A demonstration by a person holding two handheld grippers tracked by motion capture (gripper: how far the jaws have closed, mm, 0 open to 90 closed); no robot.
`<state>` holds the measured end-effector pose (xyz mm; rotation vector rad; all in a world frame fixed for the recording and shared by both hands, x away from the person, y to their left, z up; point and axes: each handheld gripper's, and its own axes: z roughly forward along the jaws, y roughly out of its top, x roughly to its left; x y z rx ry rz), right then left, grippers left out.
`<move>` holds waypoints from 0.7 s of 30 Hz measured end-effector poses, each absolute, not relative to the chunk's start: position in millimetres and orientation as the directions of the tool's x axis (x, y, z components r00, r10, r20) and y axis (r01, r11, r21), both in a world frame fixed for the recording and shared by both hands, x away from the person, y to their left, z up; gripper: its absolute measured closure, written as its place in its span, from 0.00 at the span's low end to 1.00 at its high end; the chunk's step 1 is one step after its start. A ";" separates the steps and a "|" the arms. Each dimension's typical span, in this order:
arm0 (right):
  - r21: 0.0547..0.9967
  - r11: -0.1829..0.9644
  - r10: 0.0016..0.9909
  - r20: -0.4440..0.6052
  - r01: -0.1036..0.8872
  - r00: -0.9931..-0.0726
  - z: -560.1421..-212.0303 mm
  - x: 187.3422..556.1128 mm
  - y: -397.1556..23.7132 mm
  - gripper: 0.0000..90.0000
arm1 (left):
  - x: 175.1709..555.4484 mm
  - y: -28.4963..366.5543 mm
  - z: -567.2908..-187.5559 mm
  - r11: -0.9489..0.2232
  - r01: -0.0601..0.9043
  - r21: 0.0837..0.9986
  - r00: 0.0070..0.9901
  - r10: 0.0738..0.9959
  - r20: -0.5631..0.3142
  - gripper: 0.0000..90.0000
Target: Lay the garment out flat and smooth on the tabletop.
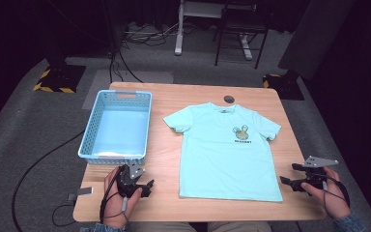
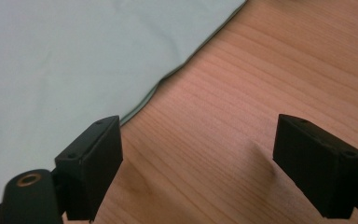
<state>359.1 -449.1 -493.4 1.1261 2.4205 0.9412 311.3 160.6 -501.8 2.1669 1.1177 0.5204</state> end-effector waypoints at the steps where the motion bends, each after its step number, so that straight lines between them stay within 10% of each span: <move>1: 0.674 0.477 0.766 -0.003 0.564 -0.643 -494.6 358.6 -449.2 0.18 | 310.9 161.4 -502.7 -0.423 0.579 0.697 0.555 0.831 0.043 0.19; 21: 0.708 0.435 0.790 -0.004 0.556 -0.613 -505.9 336.2 -447.1 0.02 | 306.5 174.8 -507.0 -0.350 0.609 0.712 0.510 0.860 -0.014 0.17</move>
